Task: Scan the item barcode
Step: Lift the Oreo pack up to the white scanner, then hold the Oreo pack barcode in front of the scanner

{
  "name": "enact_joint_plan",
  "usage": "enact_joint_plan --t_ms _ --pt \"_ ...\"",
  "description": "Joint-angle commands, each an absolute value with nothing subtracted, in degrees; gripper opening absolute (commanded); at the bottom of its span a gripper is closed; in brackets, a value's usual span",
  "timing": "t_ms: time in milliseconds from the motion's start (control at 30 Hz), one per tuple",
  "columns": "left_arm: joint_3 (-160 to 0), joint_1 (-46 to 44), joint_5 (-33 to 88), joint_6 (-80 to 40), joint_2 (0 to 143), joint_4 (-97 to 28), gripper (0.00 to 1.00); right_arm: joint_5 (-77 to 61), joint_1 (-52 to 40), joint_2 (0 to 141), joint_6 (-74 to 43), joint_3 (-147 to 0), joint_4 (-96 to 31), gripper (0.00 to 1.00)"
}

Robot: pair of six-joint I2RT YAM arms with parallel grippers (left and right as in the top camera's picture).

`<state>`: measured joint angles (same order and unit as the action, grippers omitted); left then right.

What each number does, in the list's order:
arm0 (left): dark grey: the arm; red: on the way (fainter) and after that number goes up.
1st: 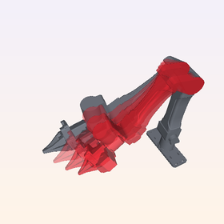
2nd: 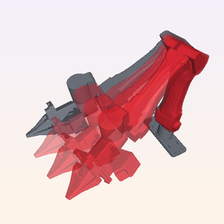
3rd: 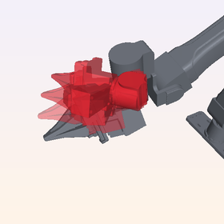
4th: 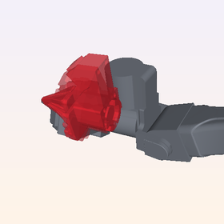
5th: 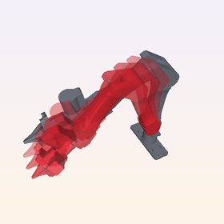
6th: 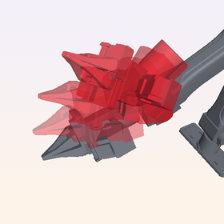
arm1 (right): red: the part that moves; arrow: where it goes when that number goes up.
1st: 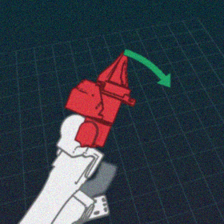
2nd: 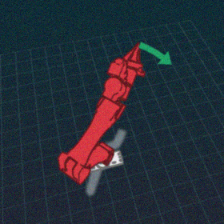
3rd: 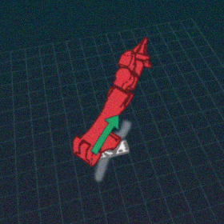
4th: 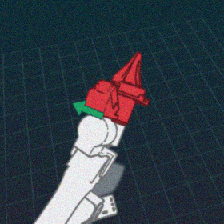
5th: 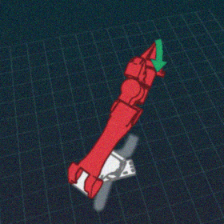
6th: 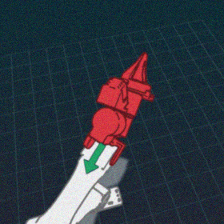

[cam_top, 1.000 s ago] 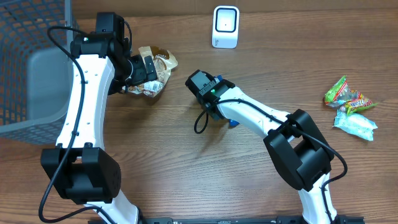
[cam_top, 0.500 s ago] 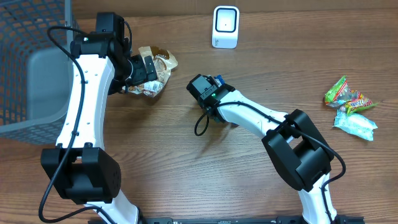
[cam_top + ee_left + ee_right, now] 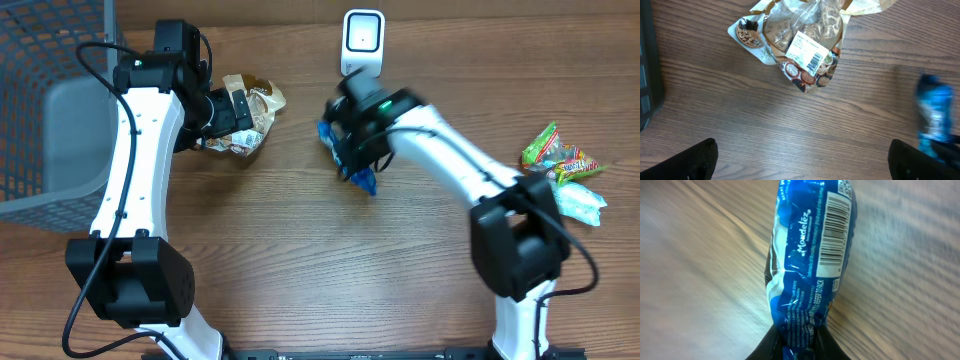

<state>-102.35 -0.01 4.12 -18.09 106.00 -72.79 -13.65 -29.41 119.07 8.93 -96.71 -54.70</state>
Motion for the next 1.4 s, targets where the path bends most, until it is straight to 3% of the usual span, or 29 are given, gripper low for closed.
enact_joint_plan --t_ms 0,100,300,733,867,1367 --pt "-102.15 -0.40 4.49 -18.44 106.50 -72.79 1.00 -41.56 -22.46 115.98 12.47 -99.13 -53.28 0.04" --pt "-102.15 -0.40 4.49 -18.44 106.50 -72.79 1.00 -53.45 -18.37 115.98 11.53 -99.13 -49.78 0.04" --pt "-102.15 -0.40 4.49 -18.44 106.50 -72.79 1.00 -67.11 -13.47 116.07 -2.09 -99.11 -31.70 0.04" --pt "-102.15 -0.40 4.47 -18.44 106.50 -72.77 1.00 -71.20 -9.76 127.90 -55.27 -99.09 28.10 0.04" --pt "-102.15 -0.40 4.47 -18.44 106.50 -72.79 1.00 -70.13 -8.45 131.48 -59.72 -99.09 31.00 0.04" --pt "-102.15 -0.40 4.49 -18.44 106.50 -72.77 1.00 -68.53 -6.96 140.70 -58.39 -99.09 33.45 0.04"
